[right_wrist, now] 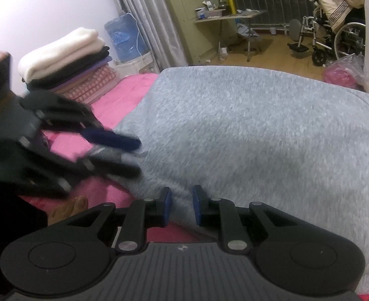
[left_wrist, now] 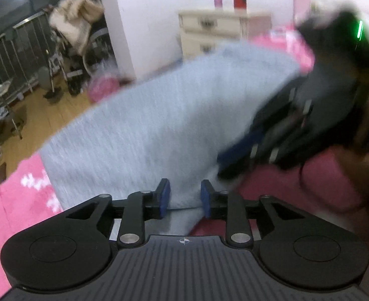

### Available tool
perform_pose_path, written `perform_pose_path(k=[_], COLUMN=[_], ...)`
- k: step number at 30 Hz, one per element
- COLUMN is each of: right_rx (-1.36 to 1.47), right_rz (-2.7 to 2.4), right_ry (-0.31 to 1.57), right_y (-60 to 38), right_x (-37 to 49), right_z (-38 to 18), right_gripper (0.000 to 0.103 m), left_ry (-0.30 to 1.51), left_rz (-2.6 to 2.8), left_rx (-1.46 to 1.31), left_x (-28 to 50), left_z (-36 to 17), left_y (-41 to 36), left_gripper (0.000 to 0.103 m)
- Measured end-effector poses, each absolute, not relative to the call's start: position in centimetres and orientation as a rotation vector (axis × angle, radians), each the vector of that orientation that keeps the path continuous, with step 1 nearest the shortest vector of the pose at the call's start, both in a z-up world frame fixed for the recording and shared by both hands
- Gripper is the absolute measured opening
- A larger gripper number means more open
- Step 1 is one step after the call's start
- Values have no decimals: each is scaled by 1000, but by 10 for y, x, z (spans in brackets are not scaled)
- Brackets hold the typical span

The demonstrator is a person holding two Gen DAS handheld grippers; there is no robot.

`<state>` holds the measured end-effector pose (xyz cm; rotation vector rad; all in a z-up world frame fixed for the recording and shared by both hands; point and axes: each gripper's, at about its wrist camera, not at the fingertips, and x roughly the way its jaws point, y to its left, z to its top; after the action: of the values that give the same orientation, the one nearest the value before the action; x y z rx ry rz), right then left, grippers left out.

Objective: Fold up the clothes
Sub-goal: 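Open both grippers and release the folded sweatpants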

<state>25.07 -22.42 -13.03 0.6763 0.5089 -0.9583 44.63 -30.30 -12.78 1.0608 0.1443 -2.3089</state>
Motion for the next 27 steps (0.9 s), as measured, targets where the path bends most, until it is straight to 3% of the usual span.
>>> perform_pose_path(k=[17, 27], right_rx=[594, 594], right_rz=[-1084, -1201], right_ry=[485, 507], right_y=[-207, -194], right_x=[226, 208], right_z=[-109, -139], right_gripper=[21, 21], left_ry=[138, 92], left_rz=[-2307, -2283], left_rx=[1051, 1074], left_x=[451, 448], left_z=[-130, -115], left_y=[-301, -296], left_gripper=[31, 37])
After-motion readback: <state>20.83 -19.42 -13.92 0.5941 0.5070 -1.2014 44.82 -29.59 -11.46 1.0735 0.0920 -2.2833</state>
